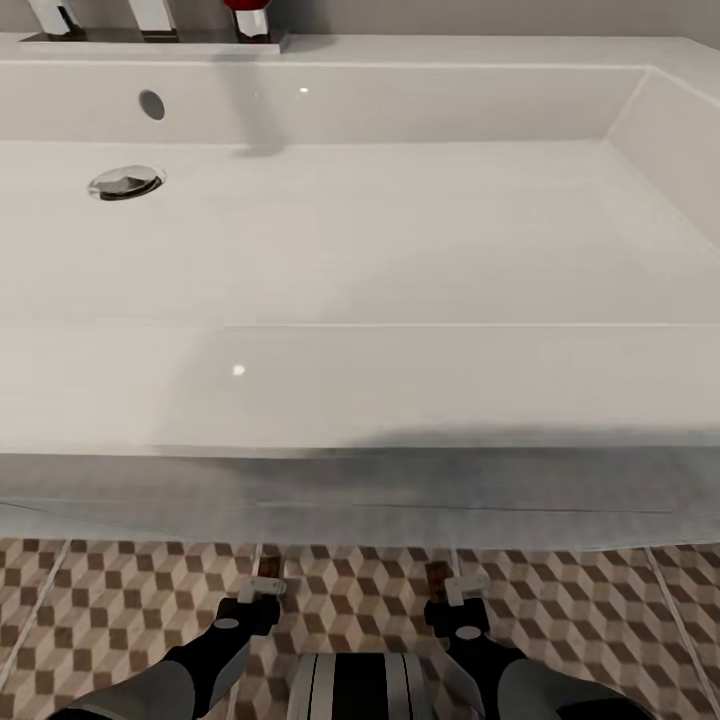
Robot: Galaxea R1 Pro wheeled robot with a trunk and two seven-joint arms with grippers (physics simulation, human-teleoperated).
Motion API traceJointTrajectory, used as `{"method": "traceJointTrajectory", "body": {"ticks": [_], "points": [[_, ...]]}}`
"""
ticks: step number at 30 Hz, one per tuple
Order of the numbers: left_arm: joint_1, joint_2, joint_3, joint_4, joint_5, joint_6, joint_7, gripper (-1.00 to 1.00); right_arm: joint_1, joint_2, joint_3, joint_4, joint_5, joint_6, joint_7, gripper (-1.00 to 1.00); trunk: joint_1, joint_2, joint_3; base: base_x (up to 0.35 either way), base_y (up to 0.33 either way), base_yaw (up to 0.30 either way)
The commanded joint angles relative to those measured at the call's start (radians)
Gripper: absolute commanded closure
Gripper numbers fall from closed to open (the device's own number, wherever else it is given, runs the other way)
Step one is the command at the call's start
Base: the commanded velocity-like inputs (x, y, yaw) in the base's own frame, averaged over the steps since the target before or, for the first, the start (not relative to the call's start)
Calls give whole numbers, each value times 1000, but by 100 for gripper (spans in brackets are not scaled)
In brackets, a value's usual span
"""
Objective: Take the four mousetraps from the cabinet in the bathroom and place them on the bathroom floor. Make sure all four end up on the same floor surface, and ensure that at least two of them are either under or directly next to the same bathroom sink.
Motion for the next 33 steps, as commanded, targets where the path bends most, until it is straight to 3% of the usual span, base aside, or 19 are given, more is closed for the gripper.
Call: {"method": "traceJointTrajectory", "body": {"ticks": [1,33], "points": [[-1,0,-9,1,9,-3,7,100,0,0,6,1,4,-1,-6,100,0,0,-1,52,0,0],[-1,2,-11,-2,8,-5,6,100,-1,0,7,-6,5,-3,-6,100,0,0,-1,3,0,0]]}}
